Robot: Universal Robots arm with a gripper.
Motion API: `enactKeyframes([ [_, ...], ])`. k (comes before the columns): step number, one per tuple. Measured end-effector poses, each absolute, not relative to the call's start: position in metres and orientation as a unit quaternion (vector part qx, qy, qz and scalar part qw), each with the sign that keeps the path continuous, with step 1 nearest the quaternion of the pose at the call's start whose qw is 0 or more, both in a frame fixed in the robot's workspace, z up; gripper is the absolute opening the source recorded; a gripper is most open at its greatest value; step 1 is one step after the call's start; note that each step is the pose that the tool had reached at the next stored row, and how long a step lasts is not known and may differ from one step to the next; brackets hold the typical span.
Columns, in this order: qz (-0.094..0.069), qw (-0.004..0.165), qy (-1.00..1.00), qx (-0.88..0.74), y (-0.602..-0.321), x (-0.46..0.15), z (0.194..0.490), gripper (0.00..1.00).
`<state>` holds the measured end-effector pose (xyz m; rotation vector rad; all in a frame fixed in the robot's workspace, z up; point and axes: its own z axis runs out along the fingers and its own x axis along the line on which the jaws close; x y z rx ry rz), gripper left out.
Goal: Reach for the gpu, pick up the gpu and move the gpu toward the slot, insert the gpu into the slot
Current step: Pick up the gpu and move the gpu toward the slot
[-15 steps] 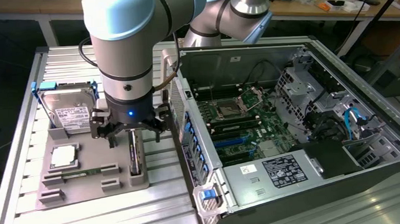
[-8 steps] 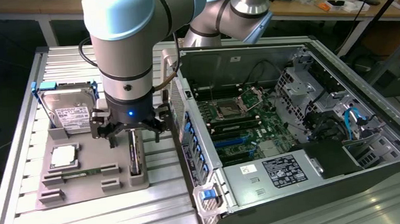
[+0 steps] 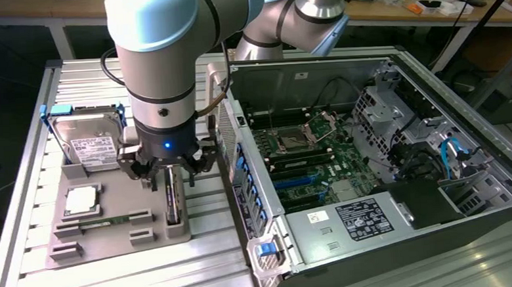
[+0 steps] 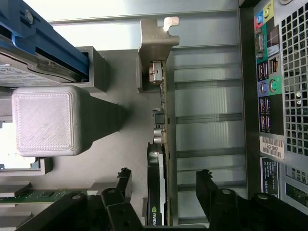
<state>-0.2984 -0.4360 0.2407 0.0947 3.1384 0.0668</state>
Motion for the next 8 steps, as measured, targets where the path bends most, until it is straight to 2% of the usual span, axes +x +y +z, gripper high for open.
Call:
enactKeyframes([
  [2, 0.021, 0.001, 0.999, 0.030, -0.4360, -0.2984, 0.2407, 0.54],
  [5, 0.021, 0.001, 0.999, 0.030, -0.4360, -0.2984, 0.2407, 0.48],
  [7, 0.021, 0.001, 0.999, 0.030, -0.4360, -0.2984, 0.2407, 0.36],
  [8, 0.021, 0.000, 0.999, 0.030, -0.4360, -0.2984, 0.2408, 0.27],
])
